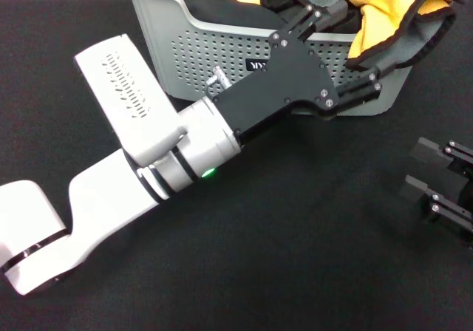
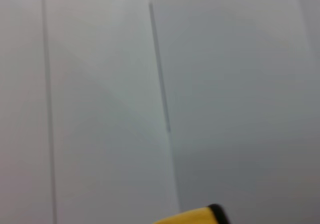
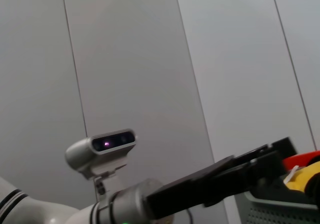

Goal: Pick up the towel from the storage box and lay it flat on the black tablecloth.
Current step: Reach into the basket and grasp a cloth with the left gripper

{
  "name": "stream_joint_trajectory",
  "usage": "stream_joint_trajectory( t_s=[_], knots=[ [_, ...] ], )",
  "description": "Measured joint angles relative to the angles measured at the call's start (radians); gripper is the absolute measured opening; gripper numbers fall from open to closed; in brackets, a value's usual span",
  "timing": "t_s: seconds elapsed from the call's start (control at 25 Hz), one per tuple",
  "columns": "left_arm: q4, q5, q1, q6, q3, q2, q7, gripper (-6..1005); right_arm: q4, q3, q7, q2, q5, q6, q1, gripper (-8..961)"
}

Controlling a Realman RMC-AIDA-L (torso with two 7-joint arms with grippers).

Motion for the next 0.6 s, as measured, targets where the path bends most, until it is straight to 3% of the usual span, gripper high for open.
stream_joint_trajectory(
  t_s=[0.4, 0.6],
  knots=[
    [0.102, -0.307, -0.008, -0.164, 0.208, 0.0, 0.236, 755, -0.007, -0.013, -0.004, 0.0, 0.0, -0.002, 0.002, 559],
    [0.133, -0.541, -0.032, -0.218, 0.304, 0.0, 0.423, 747, -0.013, -0.017, -0.012, 0.001, 0.0, 0.003, 0.004, 559]
  ],
)
